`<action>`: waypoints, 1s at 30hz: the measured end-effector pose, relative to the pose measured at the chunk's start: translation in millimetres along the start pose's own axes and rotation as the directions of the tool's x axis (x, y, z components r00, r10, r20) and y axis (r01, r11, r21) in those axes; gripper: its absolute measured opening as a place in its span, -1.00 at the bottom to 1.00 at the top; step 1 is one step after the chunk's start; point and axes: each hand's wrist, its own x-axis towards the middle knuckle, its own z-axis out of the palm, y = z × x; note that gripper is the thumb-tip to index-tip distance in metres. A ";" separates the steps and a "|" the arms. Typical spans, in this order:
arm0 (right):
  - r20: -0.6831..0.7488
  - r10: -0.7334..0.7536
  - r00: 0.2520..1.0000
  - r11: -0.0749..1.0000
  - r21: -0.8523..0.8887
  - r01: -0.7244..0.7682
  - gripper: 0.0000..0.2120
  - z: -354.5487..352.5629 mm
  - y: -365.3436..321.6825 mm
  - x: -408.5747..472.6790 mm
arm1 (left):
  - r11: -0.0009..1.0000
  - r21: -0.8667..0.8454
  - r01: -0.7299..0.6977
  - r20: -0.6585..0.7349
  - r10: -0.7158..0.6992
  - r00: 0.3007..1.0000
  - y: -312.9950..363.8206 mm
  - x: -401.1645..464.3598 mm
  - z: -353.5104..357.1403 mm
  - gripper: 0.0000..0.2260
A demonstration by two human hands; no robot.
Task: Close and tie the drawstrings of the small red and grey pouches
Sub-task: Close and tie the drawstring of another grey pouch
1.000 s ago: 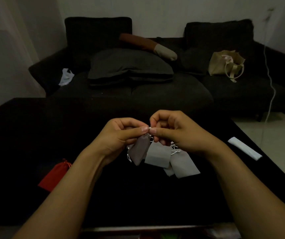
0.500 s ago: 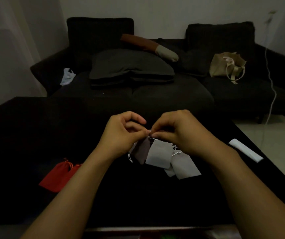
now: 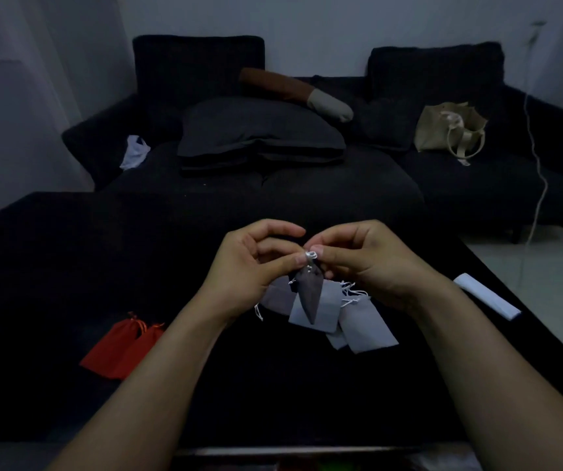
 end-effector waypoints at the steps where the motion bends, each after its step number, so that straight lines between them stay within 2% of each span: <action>1: -0.027 0.005 1.000 1.000 0.014 -0.004 -0.93 -0.2 0.4 1.0 | 1.000 -0.010 -0.005 -0.011 0.005 1.000 -0.8 0.2 1.0 -0.69; 7: -0.143 0.084 0.986 0.996 0.027 -0.081 -0.97 2.1 4.9 5.1 | 0.997 0.072 -0.028 -0.107 0.036 0.994 -3.8 0.2 9.2 -0.82; 12: -0.109 0.110 0.988 0.994 0.030 -0.107 -0.89 3.1 5.4 4.4 | 0.982 0.187 -0.015 -0.195 0.052 0.979 -9.7 2.6 14.1 -0.87; 16: -0.146 0.098 0.984 0.995 -0.002 -0.099 -0.89 3.6 5.7 6.0 | 0.962 0.274 0.005 -0.217 0.057 0.975 -13.7 3.5 17.5 -0.90; 25: -0.136 0.124 0.983 0.992 0.040 -0.119 -0.95 6.4 9.9 7.7 | 0.965 0.264 0.002 -0.264 0.070 0.962 -11.1 -0.1 19.4 -0.90; 27: -0.083 0.140 0.987 0.989 0.065 -0.135 -0.90 6.9 9.1 7.0 | 0.983 0.177 0.037 -0.261 0.011 0.965 -9.1 0.7 17.1 -0.89; 30: 0.015 0.145 0.989 0.985 0.092 -0.146 -0.83 6.8 4.5 3.4 | 0.985 -0.092 0.147 -0.226 -0.165 0.960 -4.4 2.9 14.2 -0.87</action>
